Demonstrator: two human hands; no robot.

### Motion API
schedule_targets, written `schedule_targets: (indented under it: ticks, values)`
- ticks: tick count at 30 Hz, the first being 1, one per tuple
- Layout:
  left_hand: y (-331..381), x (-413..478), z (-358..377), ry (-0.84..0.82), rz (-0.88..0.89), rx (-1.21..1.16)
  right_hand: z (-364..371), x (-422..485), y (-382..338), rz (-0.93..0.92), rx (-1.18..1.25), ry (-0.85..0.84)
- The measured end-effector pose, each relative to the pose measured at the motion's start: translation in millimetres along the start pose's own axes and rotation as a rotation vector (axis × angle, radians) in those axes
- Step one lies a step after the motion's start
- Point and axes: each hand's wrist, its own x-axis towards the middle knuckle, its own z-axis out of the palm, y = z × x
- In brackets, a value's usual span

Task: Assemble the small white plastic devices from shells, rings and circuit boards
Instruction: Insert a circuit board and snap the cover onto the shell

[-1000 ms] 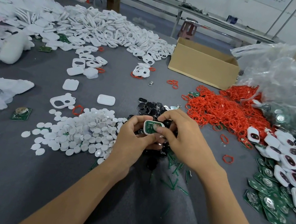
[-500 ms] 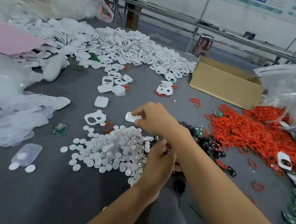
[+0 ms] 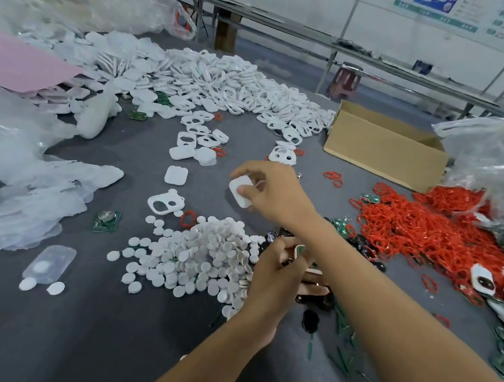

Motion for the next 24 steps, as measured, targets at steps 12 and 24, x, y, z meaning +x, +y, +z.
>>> schedule_targets:
  ticks: [12, 24]
  values:
    - [1, 0, 0, 0.041, 0.029, -0.042, -55, -86, -2, 0.074, 0.583, 0.271]
    - [-5, 4, -2, 0.026, 0.032, -0.039, -76, -130, 27, 0.234, 0.753, 0.341]
